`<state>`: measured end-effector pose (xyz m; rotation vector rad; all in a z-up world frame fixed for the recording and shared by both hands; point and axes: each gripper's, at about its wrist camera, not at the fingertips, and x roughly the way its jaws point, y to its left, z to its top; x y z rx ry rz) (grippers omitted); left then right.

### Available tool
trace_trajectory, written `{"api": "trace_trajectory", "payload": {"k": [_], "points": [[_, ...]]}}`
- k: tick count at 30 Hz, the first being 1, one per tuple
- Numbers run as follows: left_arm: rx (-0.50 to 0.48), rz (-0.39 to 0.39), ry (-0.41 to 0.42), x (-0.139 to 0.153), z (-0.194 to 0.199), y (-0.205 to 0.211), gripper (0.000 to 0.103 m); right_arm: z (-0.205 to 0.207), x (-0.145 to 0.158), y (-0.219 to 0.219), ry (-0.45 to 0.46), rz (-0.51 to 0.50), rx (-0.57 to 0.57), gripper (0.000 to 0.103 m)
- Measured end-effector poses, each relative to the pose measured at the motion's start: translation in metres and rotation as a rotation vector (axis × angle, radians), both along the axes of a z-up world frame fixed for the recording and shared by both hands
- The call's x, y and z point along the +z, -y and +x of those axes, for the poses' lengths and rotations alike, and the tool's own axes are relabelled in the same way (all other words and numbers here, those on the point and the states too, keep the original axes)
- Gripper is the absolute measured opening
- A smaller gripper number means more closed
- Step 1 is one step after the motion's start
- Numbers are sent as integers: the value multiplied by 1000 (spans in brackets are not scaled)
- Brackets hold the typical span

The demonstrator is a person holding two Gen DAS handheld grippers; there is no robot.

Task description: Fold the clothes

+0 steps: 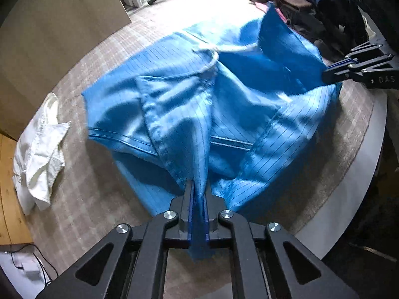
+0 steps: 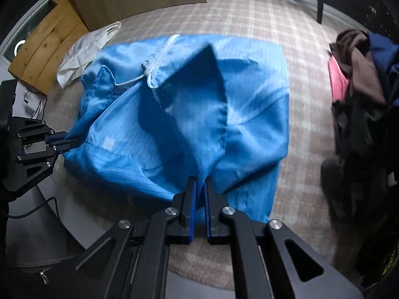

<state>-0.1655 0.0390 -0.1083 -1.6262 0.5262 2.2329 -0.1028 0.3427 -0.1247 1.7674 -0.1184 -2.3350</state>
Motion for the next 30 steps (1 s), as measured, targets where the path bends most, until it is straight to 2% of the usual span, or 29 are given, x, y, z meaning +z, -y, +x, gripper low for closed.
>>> {"api": "trace_trajectory", "payload": {"k": [2,5,7,8,10,12,14,15,17,18,19,20,21,24,27,30], "points": [[15,10,-34,17,6,7,22,7,17,-8,-16,5,-13,36],[6,9,-98,45,21,9,22,16,52,-1,-107,44,76,38],[-22,15,-125,57,34,4,25,20,72,13,-166,84,174,46],[-45,12,-130,60,40,0,29,22,81,20,-193,99,227,50],[-109,4,-144,57,44,-11,31,28,84,38,-219,80,380,51],[-182,0,-152,50,45,-22,31,32,74,60,-230,74,544,51],[-247,1,-144,40,44,-34,34,33,57,71,-239,122,651,51],[-270,0,-134,32,41,-40,34,31,44,74,-229,158,686,51],[-283,0,-107,22,35,-50,34,23,25,75,-187,165,716,51],[-282,-4,-97,16,30,-53,29,19,16,75,-167,167,728,51],[-281,-9,-87,10,26,-56,22,16,11,74,-157,171,730,42],[-273,3,-78,9,22,-56,5,13,8,72,-145,191,727,12],[-265,16,-70,8,18,-56,3,9,5,70,-133,208,723,2],[-266,37,-72,12,16,-58,2,6,15,63,-146,251,722,3],[-283,-12,-95,16,21,-64,1,12,28,63,-198,315,741,3],[-310,-75,-122,13,26,-68,1,28,22,72,-256,420,787,3]]}}
